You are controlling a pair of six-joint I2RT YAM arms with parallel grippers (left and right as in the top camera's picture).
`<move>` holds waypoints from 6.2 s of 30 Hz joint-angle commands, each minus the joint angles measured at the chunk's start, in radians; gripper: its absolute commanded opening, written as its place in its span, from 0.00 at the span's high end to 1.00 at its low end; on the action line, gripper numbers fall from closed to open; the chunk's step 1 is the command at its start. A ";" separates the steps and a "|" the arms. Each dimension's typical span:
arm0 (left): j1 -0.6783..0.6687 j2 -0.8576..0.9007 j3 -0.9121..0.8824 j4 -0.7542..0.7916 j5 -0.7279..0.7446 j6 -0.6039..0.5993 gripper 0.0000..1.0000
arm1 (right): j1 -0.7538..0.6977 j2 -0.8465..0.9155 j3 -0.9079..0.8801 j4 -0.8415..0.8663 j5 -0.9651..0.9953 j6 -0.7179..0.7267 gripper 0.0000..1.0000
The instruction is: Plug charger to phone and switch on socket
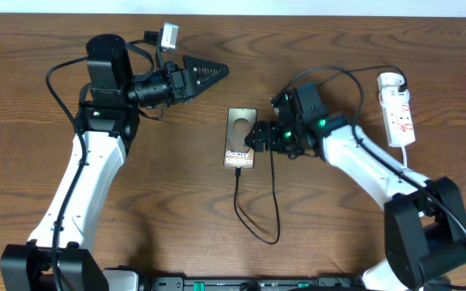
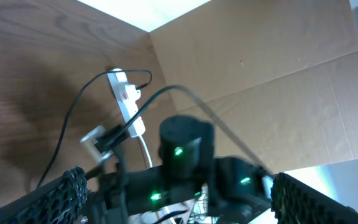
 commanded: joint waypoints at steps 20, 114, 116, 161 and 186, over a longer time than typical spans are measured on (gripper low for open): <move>0.003 -0.016 0.009 0.002 0.002 0.009 0.05 | -0.012 -0.029 -0.032 -0.227 0.563 -0.175 0.01; 0.003 -0.016 0.009 0.002 0.002 0.009 0.05 | -0.657 0.027 0.233 -0.262 0.828 0.008 0.01; 0.003 -0.016 0.009 0.002 0.002 0.009 0.05 | -0.667 0.035 0.232 -0.262 0.809 0.008 0.01; 0.003 -0.016 0.009 0.002 0.002 0.009 0.05 | -0.757 0.277 0.233 -0.026 0.721 0.069 0.01; 0.003 -0.016 0.009 0.002 0.002 0.009 0.05 | -0.777 0.288 0.232 -0.009 0.709 0.076 0.01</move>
